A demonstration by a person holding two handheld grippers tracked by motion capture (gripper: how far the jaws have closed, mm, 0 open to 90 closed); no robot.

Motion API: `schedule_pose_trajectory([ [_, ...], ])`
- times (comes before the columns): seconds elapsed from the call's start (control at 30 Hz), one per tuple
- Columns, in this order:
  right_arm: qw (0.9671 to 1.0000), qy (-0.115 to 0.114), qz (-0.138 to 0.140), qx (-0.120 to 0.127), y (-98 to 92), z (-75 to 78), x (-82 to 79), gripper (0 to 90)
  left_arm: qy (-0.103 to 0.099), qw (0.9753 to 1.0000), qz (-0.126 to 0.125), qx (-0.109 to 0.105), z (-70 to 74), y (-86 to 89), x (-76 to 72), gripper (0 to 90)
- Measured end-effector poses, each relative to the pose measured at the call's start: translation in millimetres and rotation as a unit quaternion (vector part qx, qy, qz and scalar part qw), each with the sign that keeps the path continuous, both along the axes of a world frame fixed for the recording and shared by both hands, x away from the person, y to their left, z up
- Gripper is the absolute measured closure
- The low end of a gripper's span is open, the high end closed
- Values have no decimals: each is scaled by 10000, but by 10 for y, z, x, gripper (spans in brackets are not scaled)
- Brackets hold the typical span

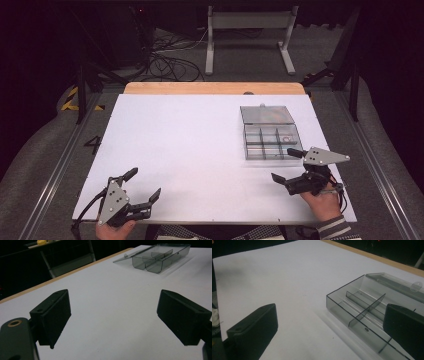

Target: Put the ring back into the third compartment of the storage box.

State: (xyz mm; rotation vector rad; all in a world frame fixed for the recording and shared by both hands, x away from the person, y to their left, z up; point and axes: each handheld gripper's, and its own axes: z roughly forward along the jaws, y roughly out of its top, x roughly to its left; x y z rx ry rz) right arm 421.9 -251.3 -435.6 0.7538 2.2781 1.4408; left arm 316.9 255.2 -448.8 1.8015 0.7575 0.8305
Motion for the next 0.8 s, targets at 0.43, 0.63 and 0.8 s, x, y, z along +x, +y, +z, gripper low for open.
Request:
schedule_pose_trajectory([
  [0.43, 9998, 185, 37, -79, -30, -250, -63, 4, -36, 10000, -18, -11, 8, -7, -12, 121],
  [0.63, 9996, 283, 6, -68, -42, -327, -94, 3, -35, 10000, -16, -15, 10, -2, -16, 120],
  [0.8, 9983, 514, 24, -266, -25, -425, -77, 1, 36, 10000, -22, -17, 5, 0, -7, 114],
])
